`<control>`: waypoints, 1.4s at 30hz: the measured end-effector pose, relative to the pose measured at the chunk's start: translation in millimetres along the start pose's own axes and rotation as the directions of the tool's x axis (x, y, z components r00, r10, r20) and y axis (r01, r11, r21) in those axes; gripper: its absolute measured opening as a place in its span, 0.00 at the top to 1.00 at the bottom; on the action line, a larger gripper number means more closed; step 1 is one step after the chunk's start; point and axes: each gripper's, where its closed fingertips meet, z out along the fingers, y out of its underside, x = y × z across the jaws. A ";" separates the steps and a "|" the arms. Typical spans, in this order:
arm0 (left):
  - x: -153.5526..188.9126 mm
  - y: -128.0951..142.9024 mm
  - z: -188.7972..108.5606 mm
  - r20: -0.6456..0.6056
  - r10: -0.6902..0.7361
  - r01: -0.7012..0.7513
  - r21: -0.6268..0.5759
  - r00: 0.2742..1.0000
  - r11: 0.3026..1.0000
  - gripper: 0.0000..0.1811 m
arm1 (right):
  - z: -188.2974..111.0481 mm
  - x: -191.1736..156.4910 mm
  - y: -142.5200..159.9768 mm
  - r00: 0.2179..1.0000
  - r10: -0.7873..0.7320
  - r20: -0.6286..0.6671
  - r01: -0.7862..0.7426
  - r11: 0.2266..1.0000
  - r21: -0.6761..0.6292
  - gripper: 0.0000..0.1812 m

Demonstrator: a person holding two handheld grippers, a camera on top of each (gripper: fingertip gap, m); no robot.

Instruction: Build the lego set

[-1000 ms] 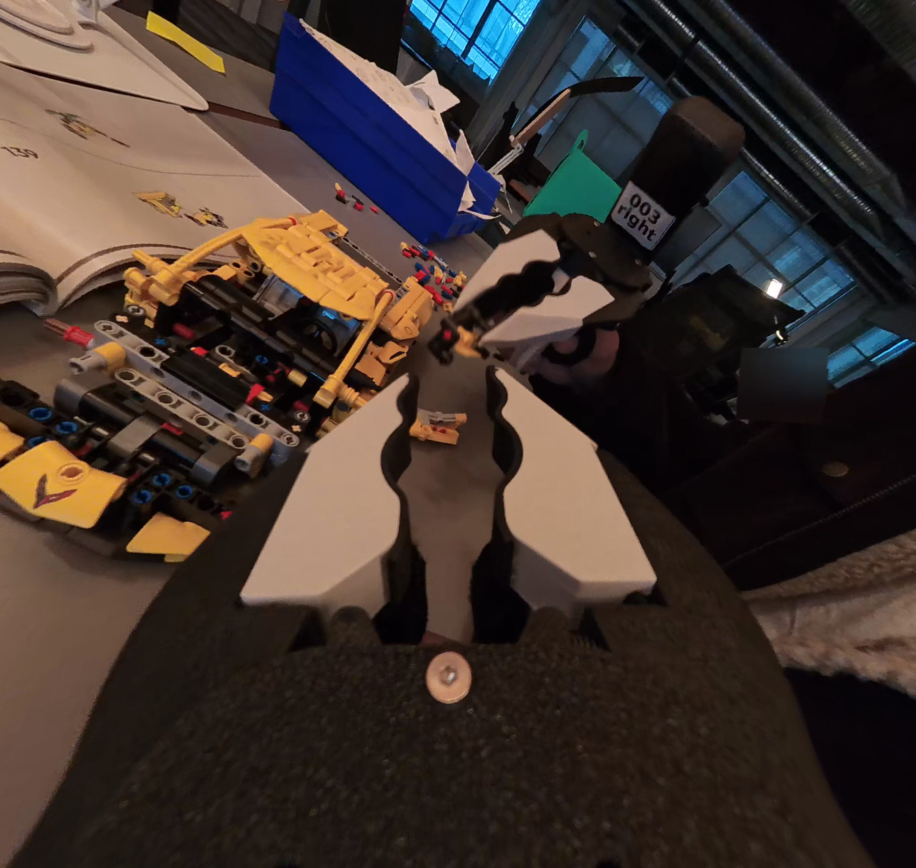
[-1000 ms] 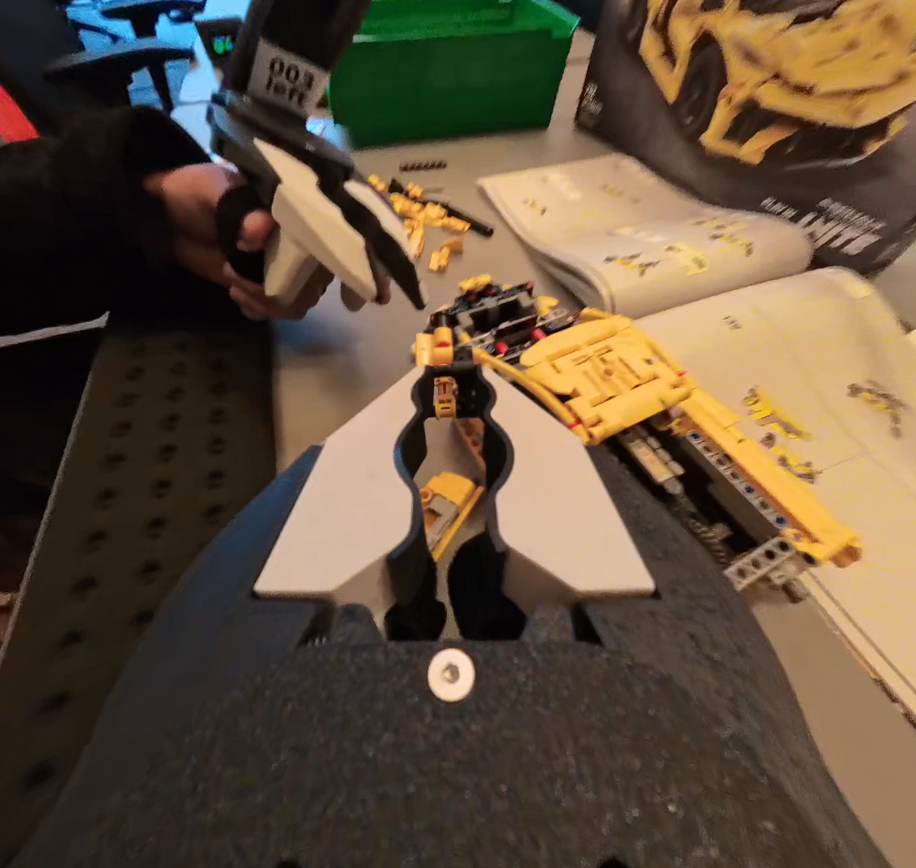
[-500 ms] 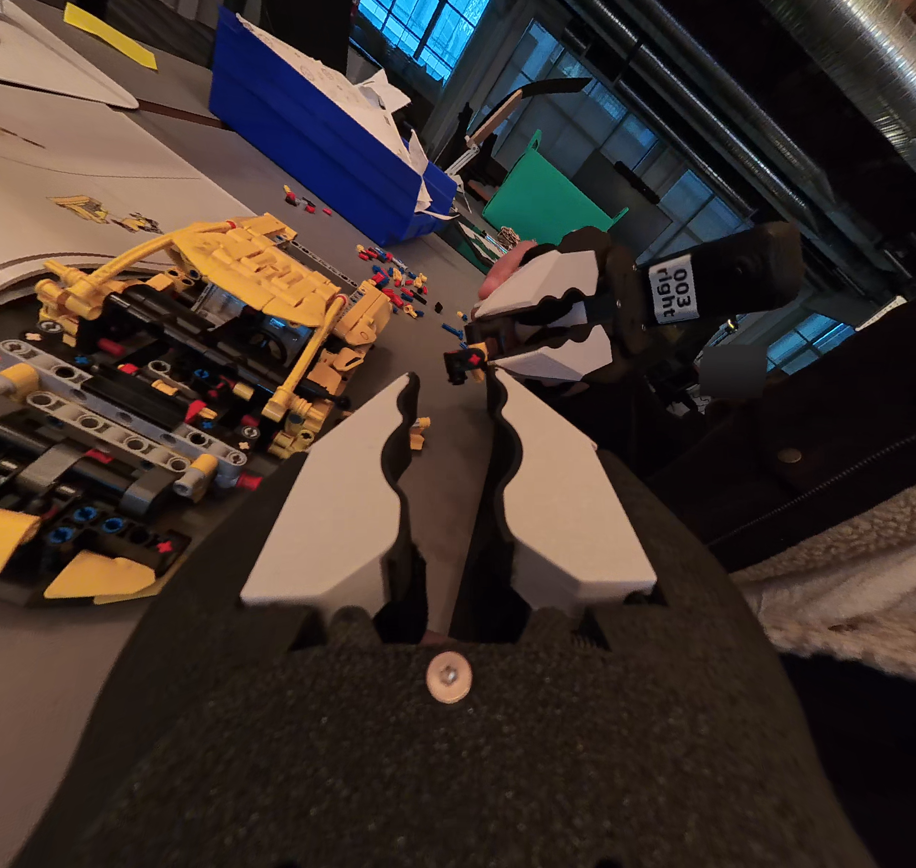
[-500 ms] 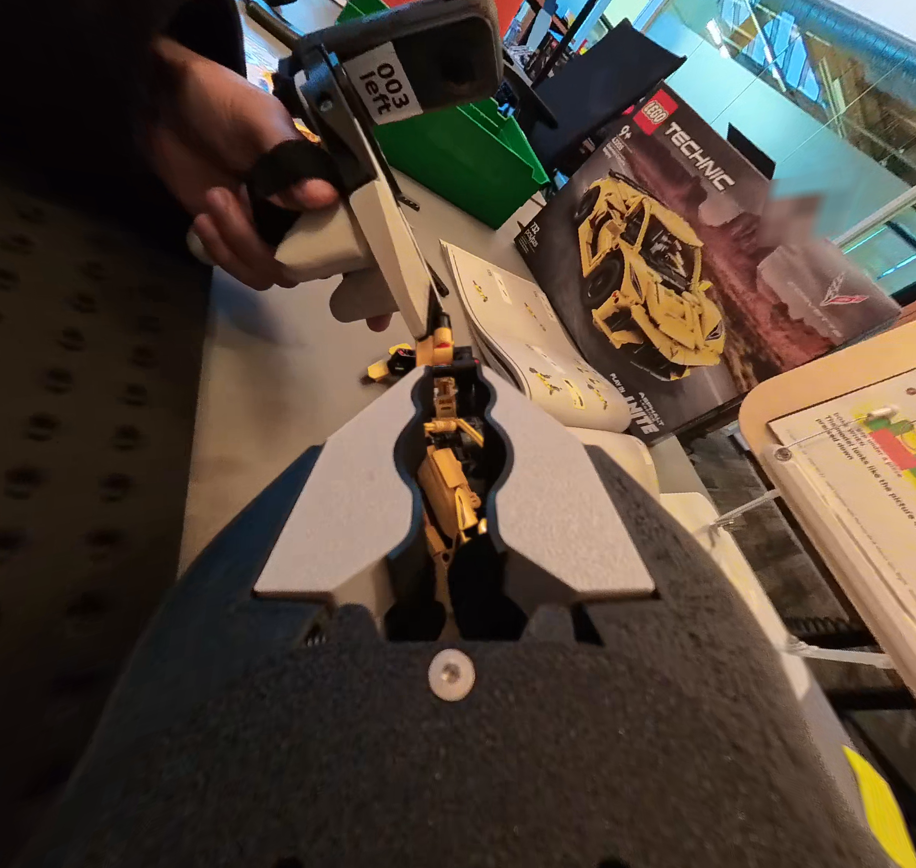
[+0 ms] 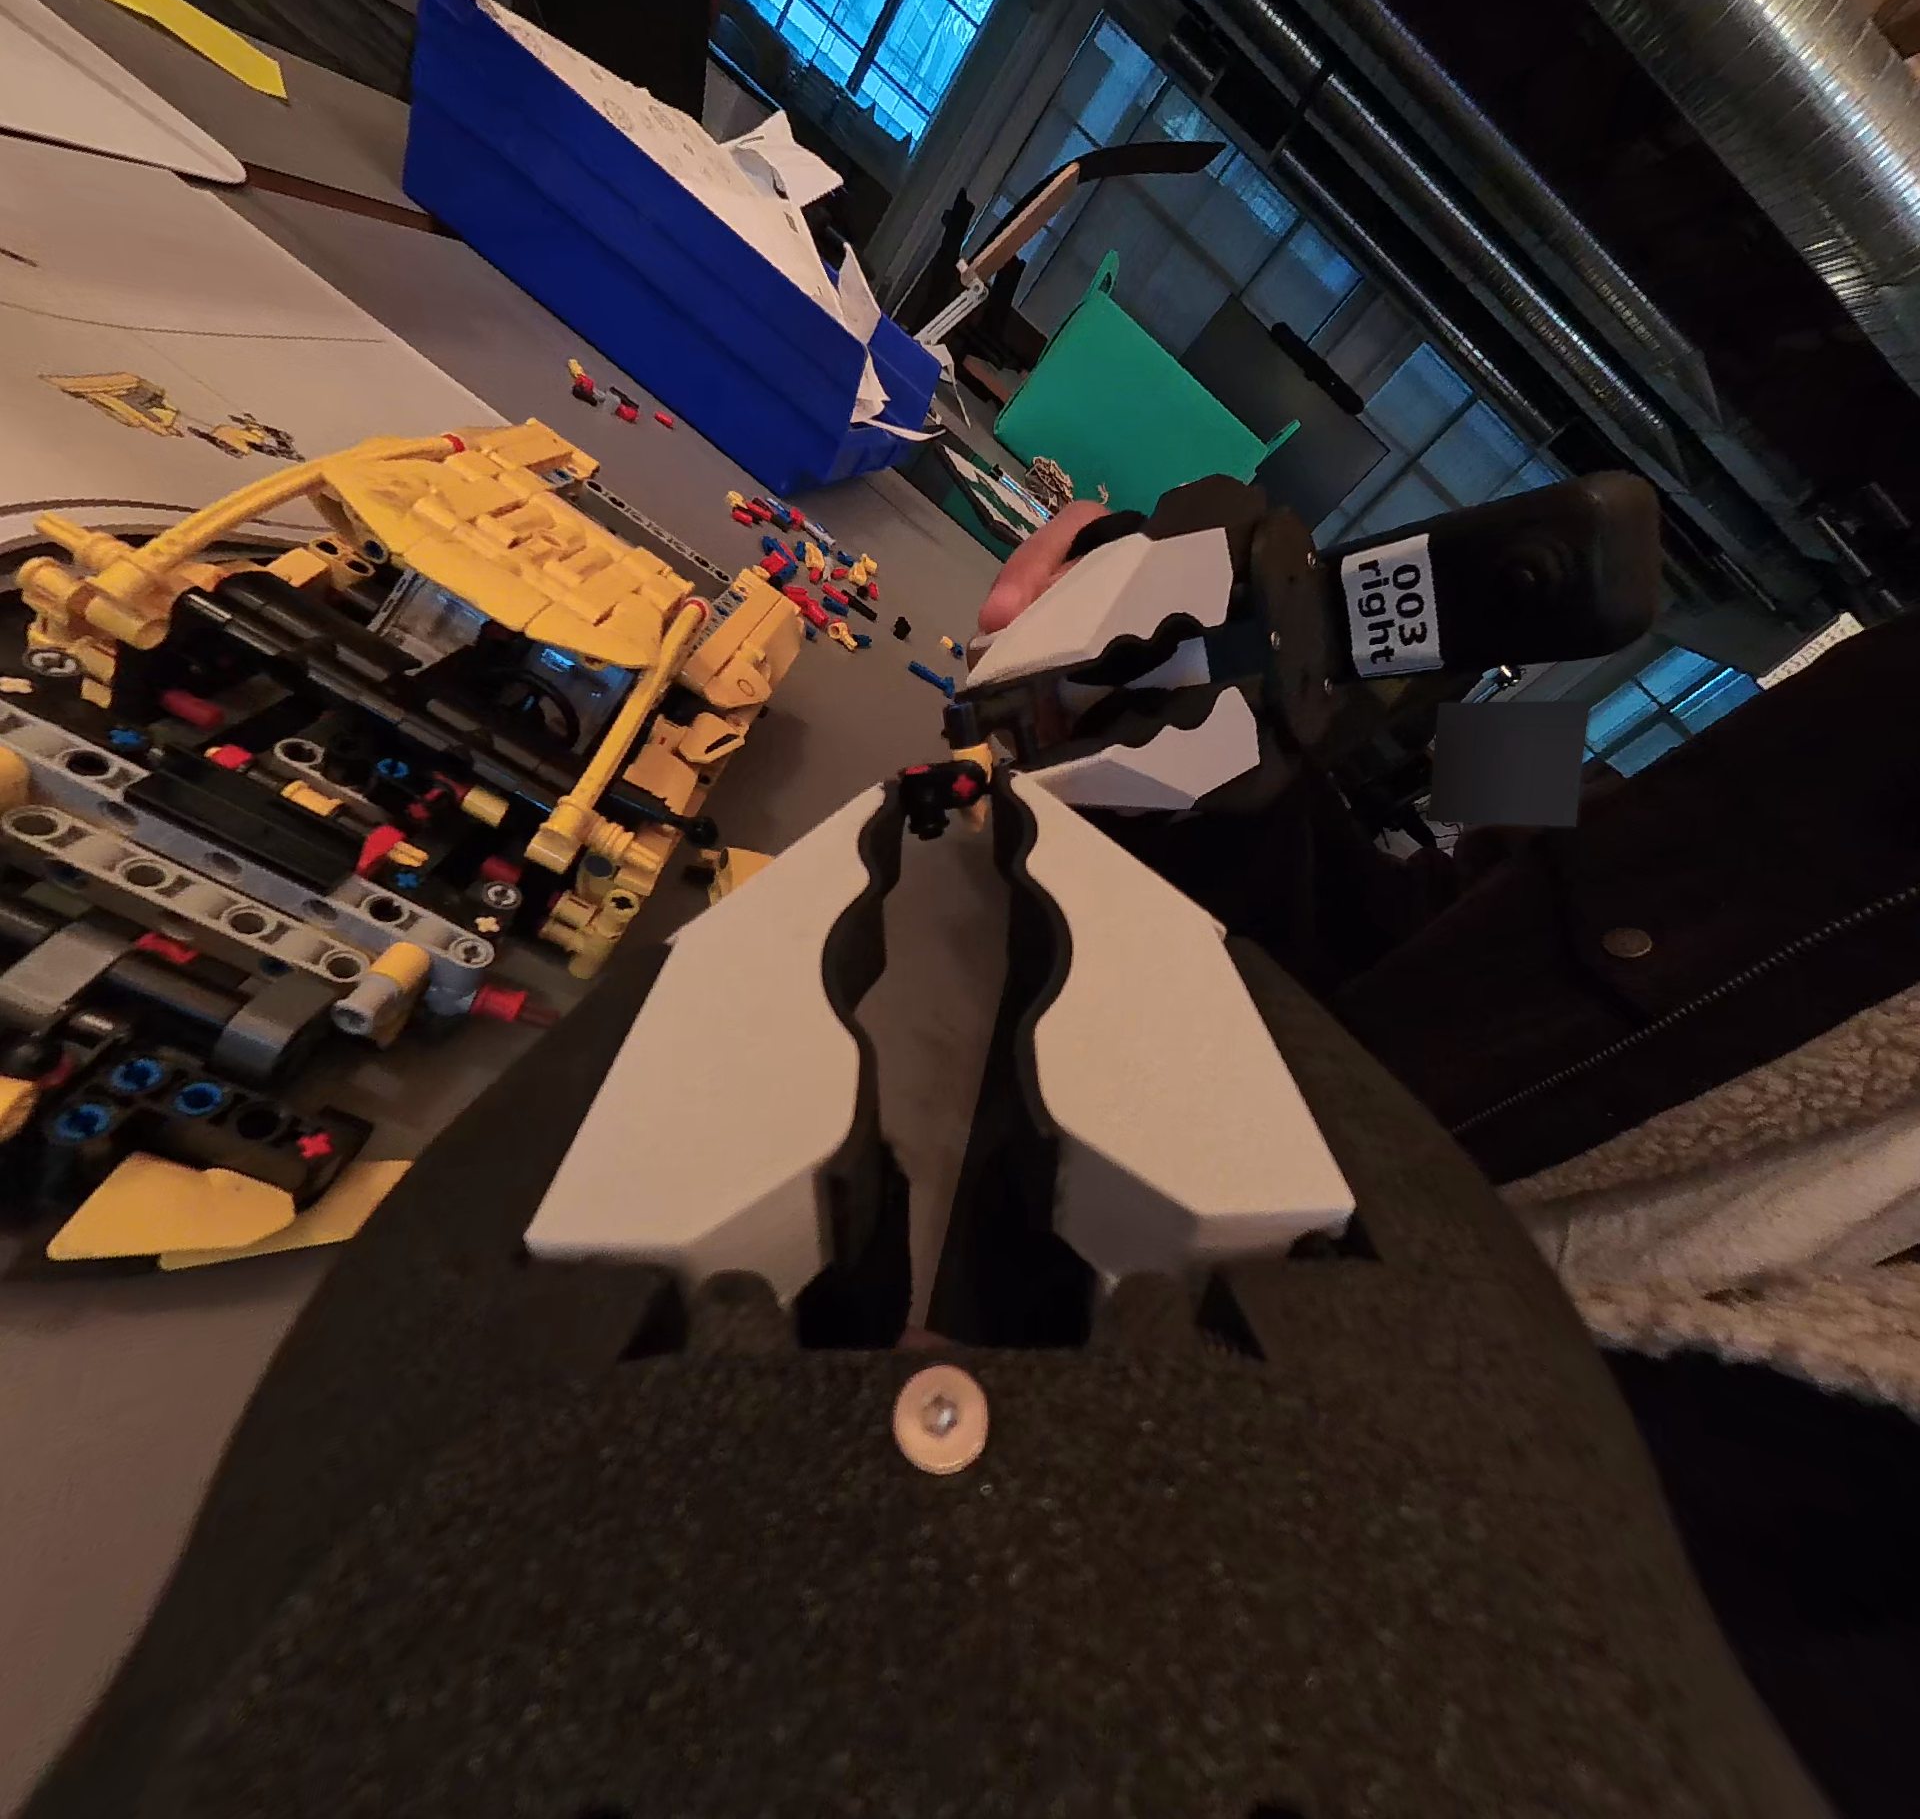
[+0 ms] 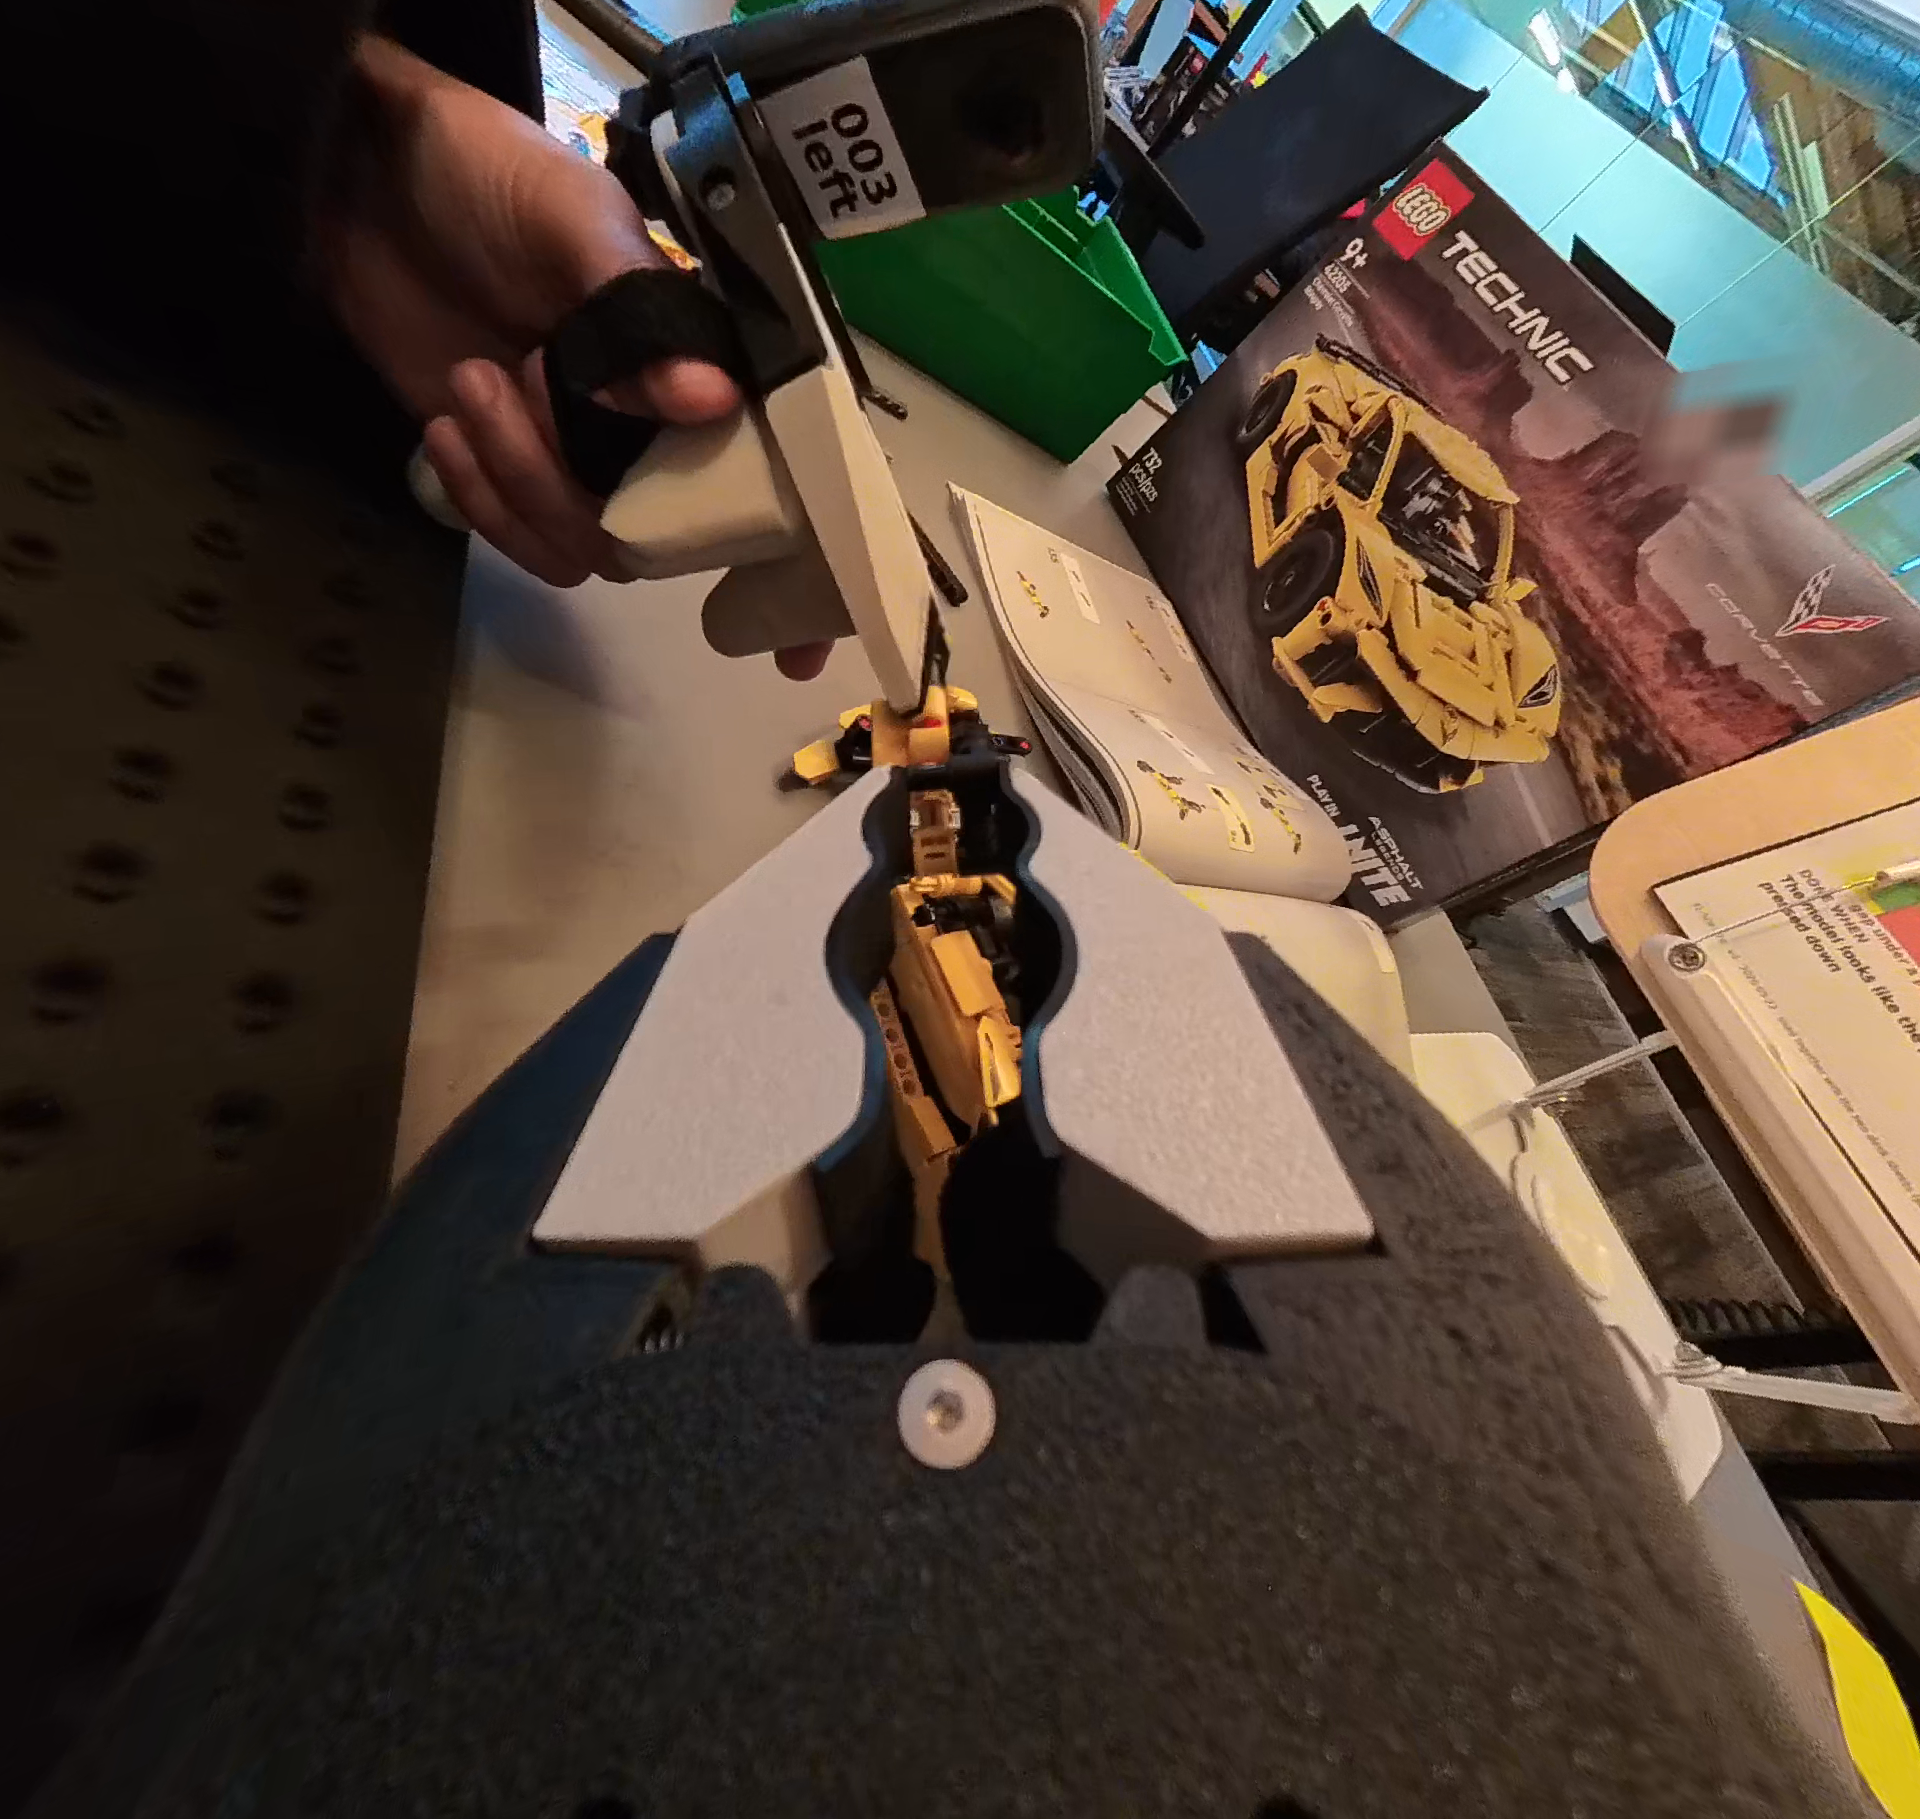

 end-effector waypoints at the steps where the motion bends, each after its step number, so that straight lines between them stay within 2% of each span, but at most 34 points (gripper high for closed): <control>1: -0.3 0.0 -0.1 0.002 0.000 0.000 -0.001 1.000 1.000 0.91 | 0.1 -0.2 -0.1 1.000 0.003 0.002 -0.003 1.000 0.001 0.92; 8: 1.9 0.9 -1.7 -0.022 -0.025 0.025 -0.009 0.999 1.000 0.92 | -0.2 -0.9 -2.3 0.998 0.060 0.024 -0.061 0.998 0.024 0.92; 11: 4.7 0.0 -2.2 -0.022 0.012 -0.012 -0.003 1.000 1.000 0.92 | -1.5 -0.7 -4.7 0.998 0.058 0.019 -0.058 0.997 0.040 0.92; 19: 9.9 -3.1 -3.2 -0.031 0.065 -0.064 0.019 0.997 0.998 0.92 | -4.7 2.1 -9.7 0.997 0.013 -0.076 -0.006 0.997 0.082 0.92; 23: 7.3 -4.1 -3.9 -0.013 0.069 -0.069 0.022 0.998 0.997 0.92 | -6.0 5.3 -10.4 0.995 0.060 -0.079 -0.053 0.995 0.090 0.83; 26: 2.6 -9.1 -7.1 0.002 0.041 -0.041 0.048 0.999 0.998 0.92 | -5.8 7.2 -10.0 0.993 0.093 -0.074 -0.086 0.992 0.093 0.79; 30: -13.2 -21.1 -16.7 0.055 -0.033 0.026 0.124 0.998 0.992 0.92 | -6.8 15.5 -6.3 0.987 0.124 -0.105 -0.115 0.990 0.085 0.79; 33: -29.5 -32.0 -29.1 0.066 -0.149 0.132 0.212 0.987 0.968 0.92 | -6.2 36.2 15.1 0.959 0.202 -0.196 -0.205 0.979 0.006 0.80; 36: -39.1 -34.7 -35.7 0.000 -0.298 0.288 0.260 0.955 0.922 0.92 | -3.3 48.5 48.7 0.913 0.325 -0.247 -0.359 0.927 -0.106 0.74; 39: -48.1 -37.0 -41.6 0.007 -0.345 0.328 0.296 0.939 0.897 0.92 | -3.3 50.9 56.1 0.879 0.410 -0.242 -0.444 0.889 -0.108 0.73; 42: -50.3 -32.7 -39.4 0.025 -0.350 0.330 0.278 0.936 0.902 0.92 | -3.2 50.5 55.1 0.865 0.451 -0.222 -0.479 0.873 -0.090 0.73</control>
